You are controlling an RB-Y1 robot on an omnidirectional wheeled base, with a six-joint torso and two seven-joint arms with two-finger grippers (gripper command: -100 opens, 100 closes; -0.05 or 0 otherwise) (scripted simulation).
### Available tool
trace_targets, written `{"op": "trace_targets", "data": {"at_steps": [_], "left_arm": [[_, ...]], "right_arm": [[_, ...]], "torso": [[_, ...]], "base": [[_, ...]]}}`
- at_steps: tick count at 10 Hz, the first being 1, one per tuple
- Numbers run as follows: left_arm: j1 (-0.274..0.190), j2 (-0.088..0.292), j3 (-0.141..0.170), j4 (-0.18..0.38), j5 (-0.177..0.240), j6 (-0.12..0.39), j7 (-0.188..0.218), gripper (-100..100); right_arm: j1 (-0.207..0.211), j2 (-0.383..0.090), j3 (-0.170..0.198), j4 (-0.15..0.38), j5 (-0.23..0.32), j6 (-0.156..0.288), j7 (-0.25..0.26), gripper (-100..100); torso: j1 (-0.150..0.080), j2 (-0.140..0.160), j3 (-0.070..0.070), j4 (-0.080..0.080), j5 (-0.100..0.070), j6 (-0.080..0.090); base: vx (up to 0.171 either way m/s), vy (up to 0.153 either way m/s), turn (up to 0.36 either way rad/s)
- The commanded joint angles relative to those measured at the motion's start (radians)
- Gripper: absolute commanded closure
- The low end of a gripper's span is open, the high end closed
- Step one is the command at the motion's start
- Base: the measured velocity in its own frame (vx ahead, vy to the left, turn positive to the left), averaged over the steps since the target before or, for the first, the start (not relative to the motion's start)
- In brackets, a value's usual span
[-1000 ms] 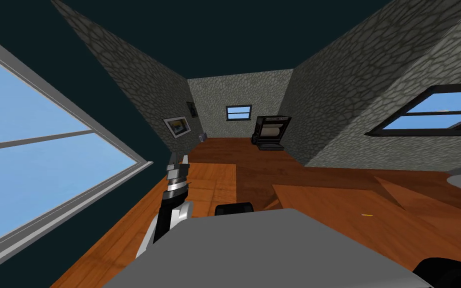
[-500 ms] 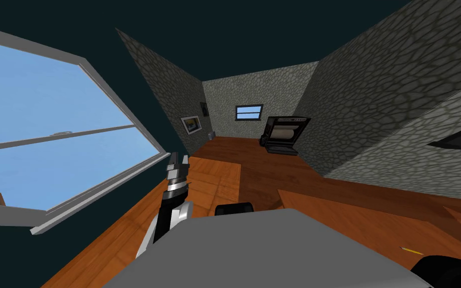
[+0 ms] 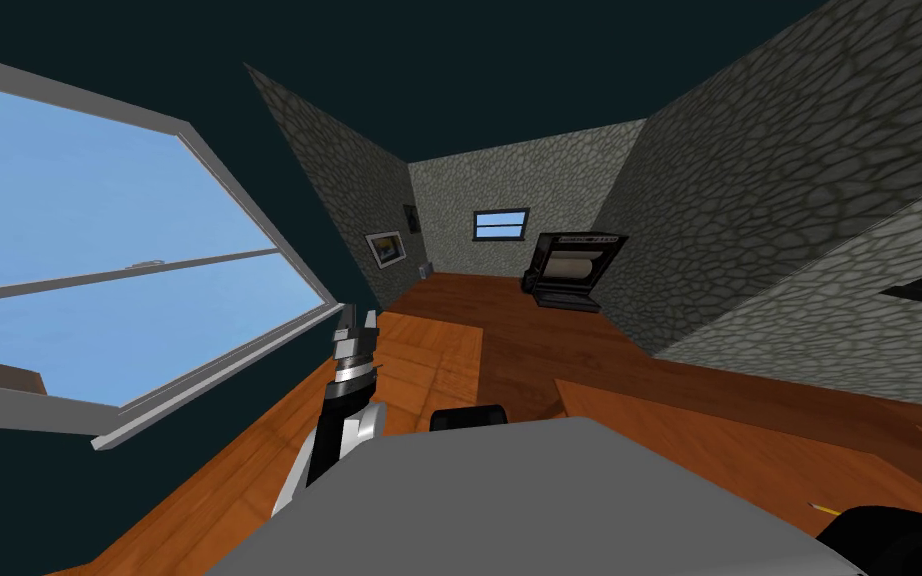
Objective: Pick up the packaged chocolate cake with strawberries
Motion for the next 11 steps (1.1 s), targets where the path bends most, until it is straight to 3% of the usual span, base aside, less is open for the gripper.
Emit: {"op": "trace_targets", "data": {"at_steps": [1, 2, 6, 7, 8, 10, 11], "left_arm": [[0.000, 0.000, 0.000, 0.000, 0.000, 0.000, 0.000, 0], [0.000, 0.000, 0.000, 0.000, 0.000, 0.000, 0.000, 0], [0.000, 0.000, 0.000, 0.000, 0.000, 0.000, 0.000, 0], [0.000, 0.000, 0.000, 0.000, 0.000, 0.000, 0.000, 0], [0.000, 0.000, 0.000, 0.000, 0.000, 0.000, 0.000, 0], [0.000, 0.000, 0.000, 0.000, 0.000, 0.000, 0.000, 0], [0.000, 0.000, 0.000, 0.000, 0.000, 0.000, 0.000, 0]], "right_arm": [[0.000, 0.000, 0.000, 0.000, 0.000, 0.000, 0.000, -100], [-0.002, 0.002, 0.001, 0.002, 0.000, 0.001, 0.000, 100], [-0.002, 0.002, 0.002, 0.001, 0.001, -0.001, 0.001, 100], [-0.002, 0.002, 0.002, 0.001, 0.001, -0.001, 0.001, 0], [0.029, -0.019, -0.011, -0.026, -0.003, -0.005, 0.000, 100], [0.052, -0.036, -0.020, -0.047, -0.006, -0.011, -0.001, 100], [0.042, -0.029, -0.017, -0.033, -0.005, -0.013, 0.001, 100]], "torso": [[0.000, 0.000, 0.000, 0.000, 0.000, 0.000], [0.001, -0.001, 0.000, 0.000, 0.000, 0.000], [0.000, -0.001, 0.000, 0.000, 0.000, 0.000], [-0.001, -0.001, 0.000, 0.000, 0.000, 0.000], [-0.001, -0.001, 0.000, 0.000, 0.000, 0.000], [0.002, -0.003, -0.002, -0.001, 0.001, 0.001], [0.002, -0.003, -0.002, -0.001, 0.001, 0.001]], "base": [[-0.016, -0.017, 0.012], [0.000, 0.000, 0.000], [0.000, 0.000, 0.000], [0.000, 0.000, 0.000], [0.026, 0.016, -0.058], [0.031, 0.028, -0.055], [0.009, 0.009, -0.004]]}}
